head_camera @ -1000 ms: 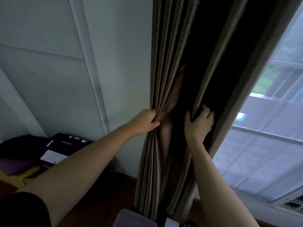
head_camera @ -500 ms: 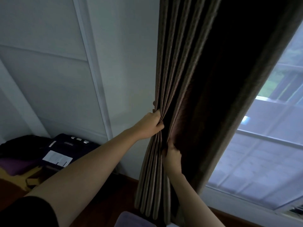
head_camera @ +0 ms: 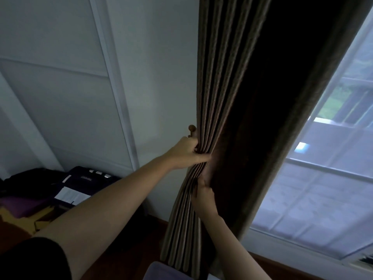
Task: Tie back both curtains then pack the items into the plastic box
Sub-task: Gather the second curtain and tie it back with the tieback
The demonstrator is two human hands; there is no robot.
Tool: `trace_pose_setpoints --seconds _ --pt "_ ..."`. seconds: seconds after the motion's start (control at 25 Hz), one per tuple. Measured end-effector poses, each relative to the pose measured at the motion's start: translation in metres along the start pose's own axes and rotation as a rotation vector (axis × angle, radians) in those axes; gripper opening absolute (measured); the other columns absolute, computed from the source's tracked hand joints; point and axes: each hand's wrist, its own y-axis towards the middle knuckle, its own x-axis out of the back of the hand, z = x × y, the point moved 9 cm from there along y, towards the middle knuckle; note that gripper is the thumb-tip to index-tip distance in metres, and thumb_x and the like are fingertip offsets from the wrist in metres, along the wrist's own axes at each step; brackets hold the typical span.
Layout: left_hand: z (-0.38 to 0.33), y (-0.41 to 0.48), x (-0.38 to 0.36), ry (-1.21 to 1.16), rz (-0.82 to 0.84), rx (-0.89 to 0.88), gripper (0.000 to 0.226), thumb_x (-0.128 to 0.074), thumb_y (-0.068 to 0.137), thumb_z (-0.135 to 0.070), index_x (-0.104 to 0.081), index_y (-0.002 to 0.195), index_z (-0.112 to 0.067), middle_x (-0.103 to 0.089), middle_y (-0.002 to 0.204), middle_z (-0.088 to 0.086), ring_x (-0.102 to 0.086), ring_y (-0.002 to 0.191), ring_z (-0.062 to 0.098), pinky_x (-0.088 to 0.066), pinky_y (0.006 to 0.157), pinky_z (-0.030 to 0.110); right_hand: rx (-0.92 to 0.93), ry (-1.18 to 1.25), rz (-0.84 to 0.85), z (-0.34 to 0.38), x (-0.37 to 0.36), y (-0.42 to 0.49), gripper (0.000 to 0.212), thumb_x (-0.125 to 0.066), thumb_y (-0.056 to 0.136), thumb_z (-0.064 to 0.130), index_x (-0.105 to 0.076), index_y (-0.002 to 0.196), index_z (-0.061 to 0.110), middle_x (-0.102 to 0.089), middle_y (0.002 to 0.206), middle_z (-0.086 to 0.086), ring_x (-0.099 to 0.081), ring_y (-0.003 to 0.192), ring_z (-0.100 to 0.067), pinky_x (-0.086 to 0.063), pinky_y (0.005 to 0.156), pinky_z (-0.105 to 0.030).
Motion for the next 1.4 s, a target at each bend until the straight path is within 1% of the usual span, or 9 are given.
trace_pose_setpoints --seconds 0.2,0.36,0.4,0.48,0.56,0.64,0.84,1.04,1.4 --pt "-0.016 0.008 0.006 0.328 -0.111 -0.070 0.022 -0.063 0.082 -0.017 -0.057 0.080 0.004 -0.064 0.079 0.014 -0.065 0.075 0.028 -0.052 0.066 0.034 0.094 -0.021 0.115 0.012 0.006 -0.016 0.065 -0.046 0.088 0.012 -0.019 0.148 0.015 -0.051 0.131 -0.020 -0.055 0.111 -0.034 -0.045 0.087 -0.034" --pt "-0.006 0.007 0.010 0.281 -0.064 -0.005 0.011 -0.061 0.082 -0.010 -0.052 0.076 -0.005 -0.057 0.070 0.004 -0.061 0.074 0.025 -0.045 0.058 0.021 0.157 0.130 -0.968 -0.006 0.153 -0.064 0.062 -0.065 0.076 0.024 -0.043 0.132 0.010 -0.045 0.138 -0.013 -0.036 0.132 -0.021 -0.022 0.113 -0.033" --pt "-0.007 0.004 0.011 0.256 -0.056 0.002 0.011 -0.061 0.083 -0.010 -0.051 0.078 -0.008 -0.055 0.070 0.000 -0.060 0.075 0.022 -0.042 0.056 0.015 0.099 0.216 -1.057 -0.020 0.182 -0.063 0.074 -0.069 0.073 0.028 -0.037 0.136 0.006 -0.035 0.145 -0.012 -0.028 0.136 -0.017 -0.017 0.115 -0.026" --pt "-0.004 0.001 0.009 0.127 -0.023 0.054 0.015 -0.061 0.083 -0.010 -0.052 0.094 -0.012 -0.059 0.082 0.002 -0.062 0.081 0.022 -0.049 0.064 0.016 -0.050 0.349 -0.916 -0.043 0.214 -0.030 0.090 -0.071 0.075 0.028 -0.020 0.146 0.007 -0.027 0.152 -0.010 -0.027 0.140 -0.020 -0.020 0.112 -0.023" --pt "0.004 0.001 0.004 -0.053 0.040 0.149 0.042 -0.061 0.083 -0.011 -0.047 0.122 -0.018 -0.061 0.102 0.007 -0.063 0.094 0.022 -0.056 0.078 0.030 -0.120 0.334 -0.686 -0.048 0.208 0.006 0.075 -0.061 0.083 0.019 -0.022 0.146 0.008 -0.049 0.137 -0.019 -0.048 0.123 -0.035 -0.038 0.089 -0.028" --pt "0.011 0.003 -0.001 -0.080 0.087 0.218 0.050 -0.060 0.082 -0.011 -0.045 0.129 -0.016 -0.061 0.114 0.011 -0.062 0.103 0.025 -0.056 0.085 0.037 -0.065 0.237 -0.512 -0.033 0.179 0.020 0.062 -0.047 0.083 0.007 -0.030 0.142 0.006 -0.061 0.116 -0.026 -0.057 0.104 -0.043 -0.032 0.069 -0.027" --pt "0.010 0.010 -0.009 -0.042 0.170 0.265 0.035 -0.051 0.081 -0.013 -0.054 0.114 -0.003 -0.054 0.092 0.009 -0.054 0.084 0.022 -0.051 0.073 0.032 0.083 0.231 -0.167 -0.013 0.073 0.012 0.073 -0.039 0.079 -0.008 -0.026 0.145 0.021 -0.065 0.114 -0.019 -0.061 0.103 -0.038 -0.041 0.076 -0.028" --pt "0.010 0.012 -0.007 0.002 0.146 0.271 0.023 -0.048 0.087 -0.011 -0.053 0.109 -0.007 -0.055 0.094 0.010 -0.054 0.083 0.021 -0.052 0.074 0.033 0.103 0.211 -0.080 -0.007 0.037 0.002 0.084 -0.035 0.081 -0.007 -0.001 0.151 0.025 -0.063 0.114 -0.020 -0.060 0.097 -0.043 -0.049 0.077 -0.043" --pt "-0.006 0.012 -0.011 0.064 0.138 0.196 0.029 -0.048 0.086 -0.010 -0.050 0.115 -0.014 -0.060 0.104 0.012 -0.061 0.093 0.025 -0.051 0.074 0.032 0.135 0.246 0.010 -0.003 0.014 0.004 0.081 -0.035 0.090 -0.001 0.011 0.148 0.033 -0.021 0.157 0.001 -0.048 0.124 -0.038 -0.041 0.102 -0.051"
